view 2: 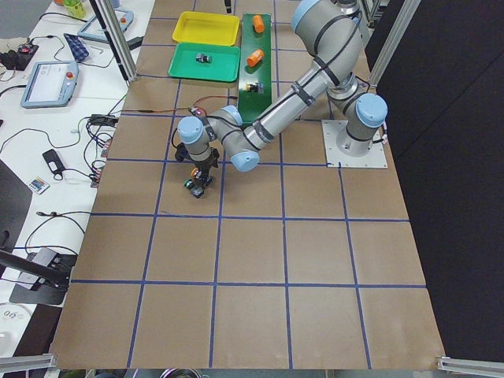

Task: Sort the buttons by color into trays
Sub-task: 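Move the left gripper to the second yellow-capped button and grasp it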

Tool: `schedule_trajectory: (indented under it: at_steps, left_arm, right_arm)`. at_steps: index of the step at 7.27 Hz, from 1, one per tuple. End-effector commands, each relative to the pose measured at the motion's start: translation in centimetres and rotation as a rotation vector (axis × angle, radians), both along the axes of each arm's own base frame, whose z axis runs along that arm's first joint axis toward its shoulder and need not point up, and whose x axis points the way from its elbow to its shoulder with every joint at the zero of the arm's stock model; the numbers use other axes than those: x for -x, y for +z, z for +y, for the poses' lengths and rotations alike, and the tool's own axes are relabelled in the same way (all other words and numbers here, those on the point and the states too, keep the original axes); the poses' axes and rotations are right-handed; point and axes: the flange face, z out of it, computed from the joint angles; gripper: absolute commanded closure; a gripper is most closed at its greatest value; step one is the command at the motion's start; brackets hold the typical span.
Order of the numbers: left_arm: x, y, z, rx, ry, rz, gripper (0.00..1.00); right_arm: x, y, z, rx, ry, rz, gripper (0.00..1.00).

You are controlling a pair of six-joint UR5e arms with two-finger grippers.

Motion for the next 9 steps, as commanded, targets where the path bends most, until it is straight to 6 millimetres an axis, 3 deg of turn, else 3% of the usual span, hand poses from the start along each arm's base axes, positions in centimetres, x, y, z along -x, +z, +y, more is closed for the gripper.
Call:
schedule_trajectory:
  at_steps: [1, 2, 5, 6, 7, 9]
  left_arm:
    - [-0.2, -0.1, -0.3, 0.001, 0.002, -0.002, 0.8]
    - [-0.1, 0.5, -0.2, 0.008, 0.011, -0.006, 1.0]
    - [1.9, 3.2, 0.7, 0.004, 0.075, -0.018, 1.0]
    - [2.8, 4.1, 2.0, -0.014, 0.096, -0.011, 1.0]
    - [6.1, 6.3, 4.3, -0.041, 0.104, 0.002, 1.0]
    - [16.1, 11.6, 9.4, -0.065, 0.209, -0.015, 1.0]
  right_arm:
    - [0.0, -3.7, -1.0, 0.002, -0.083, 0.016, 0.0]
    - [0.4, -4.6, -1.3, -0.008, -0.075, 0.068, 0.0]
    - [-0.3, -4.8, -1.2, -0.013, -0.049, 0.057, 0.0]
    - [-0.3, -4.5, -1.1, -0.008, -0.035, 0.053, 0.0]
    - [-0.3, -4.2, -1.0, -0.005, -0.035, 0.053, 0.0]
    - [-0.5, -1.4, 1.3, 0.019, -0.019, 0.019, 0.0]
